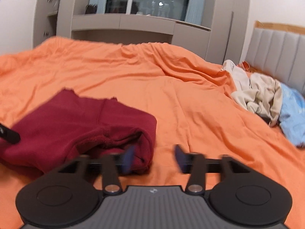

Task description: Fold small clothes

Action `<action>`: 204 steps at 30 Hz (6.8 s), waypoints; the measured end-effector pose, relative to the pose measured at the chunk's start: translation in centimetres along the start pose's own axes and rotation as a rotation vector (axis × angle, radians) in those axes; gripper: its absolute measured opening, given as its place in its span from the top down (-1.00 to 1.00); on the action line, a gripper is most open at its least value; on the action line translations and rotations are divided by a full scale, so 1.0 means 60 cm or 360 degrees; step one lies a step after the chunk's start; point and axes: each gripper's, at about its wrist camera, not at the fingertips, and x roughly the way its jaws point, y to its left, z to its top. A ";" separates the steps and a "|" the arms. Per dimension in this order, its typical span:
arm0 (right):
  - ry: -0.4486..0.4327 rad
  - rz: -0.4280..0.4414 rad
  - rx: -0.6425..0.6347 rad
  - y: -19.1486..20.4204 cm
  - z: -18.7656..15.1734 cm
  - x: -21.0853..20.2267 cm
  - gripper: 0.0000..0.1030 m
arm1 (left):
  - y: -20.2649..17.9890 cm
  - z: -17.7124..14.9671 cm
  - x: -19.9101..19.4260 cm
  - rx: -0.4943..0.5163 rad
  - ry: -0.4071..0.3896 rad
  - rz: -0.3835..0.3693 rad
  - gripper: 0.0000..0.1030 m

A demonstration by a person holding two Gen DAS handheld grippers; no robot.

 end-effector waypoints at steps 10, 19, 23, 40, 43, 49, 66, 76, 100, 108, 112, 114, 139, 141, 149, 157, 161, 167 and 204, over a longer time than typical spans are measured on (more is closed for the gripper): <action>0.0006 0.0005 0.0459 -0.078 0.041 0.045 -0.93 | -0.006 0.020 -0.011 0.0004 -0.0060 0.0029 -0.99; 0.0253 0.0006 0.0530 -0.074 0.024 0.136 -0.95 | -0.004 0.029 -0.001 0.0016 -0.0054 0.0059 -0.99; 0.0253 0.0001 0.0483 -0.068 0.007 0.112 -1.00 | 0.003 0.033 0.002 0.0016 -0.0040 0.0043 -0.99; 0.0065 0.0198 0.0608 -0.089 -0.009 0.065 -1.00 | 0.023 0.071 0.039 -0.0014 0.0044 -0.0149 -0.99; 0.0079 0.0206 0.0680 -0.103 0.001 0.081 -1.00 | 0.028 0.076 0.053 -0.0003 0.0076 -0.0186 -0.99; 0.0161 0.0297 0.0831 -0.116 -0.008 0.139 -0.35 | 0.036 0.078 0.071 0.0011 0.0033 -0.0264 -0.99; 0.0067 0.0301 0.0366 -0.025 0.006 0.127 -0.22 | 0.052 0.075 0.098 -0.0076 -0.0040 -0.0353 -0.99; 0.0176 0.0571 0.0913 -0.118 -0.028 0.170 -0.86 | 0.050 0.073 0.099 -0.0048 -0.0051 -0.0333 -0.99; 0.0182 0.0701 0.1033 -0.117 -0.035 0.199 0.34 | 0.071 0.064 0.116 -0.0131 -0.0048 -0.0530 -0.54; -0.0010 0.0609 0.0718 -0.056 0.022 0.137 0.63 | 0.052 0.092 0.100 -0.0154 0.0000 -0.0491 0.17; -0.0107 0.0623 0.0684 -0.027 0.060 0.112 0.65 | 0.041 0.119 0.075 -0.0108 -0.0029 -0.0487 0.33; -0.0156 0.0649 0.0665 -0.011 0.082 0.106 0.65 | 0.037 0.132 0.057 -0.0063 -0.0074 -0.0469 0.34; 0.0060 0.0566 0.0443 0.182 0.118 0.259 0.31 | 0.197 0.182 0.062 -0.0079 -0.0169 -0.0026 0.08; 0.0070 0.0546 0.0422 0.184 0.119 0.256 0.20 | 0.193 0.181 0.064 -0.0072 -0.0159 0.0009 -0.07; 0.0031 0.0463 0.0379 0.177 0.124 0.191 -0.69 | 0.167 0.150 0.011 -0.0026 -0.0221 0.0158 -0.92; -0.0147 0.0426 0.0317 0.165 0.122 0.048 -1.00 | 0.112 0.086 -0.114 0.0056 -0.0460 0.0281 -0.99; -0.0228 0.0402 0.0305 0.162 0.113 -0.029 -1.00 | 0.080 0.045 -0.179 0.0033 -0.0620 0.0330 -0.99; -0.0325 0.0381 0.0272 0.162 0.072 -0.141 -1.00 | 0.041 -0.035 -0.257 0.0078 -0.0759 0.0421 -0.99; -0.0334 0.0256 0.0243 0.171 -0.057 -0.314 -1.00 | -0.012 -0.224 -0.330 0.0211 -0.0806 0.0499 -0.99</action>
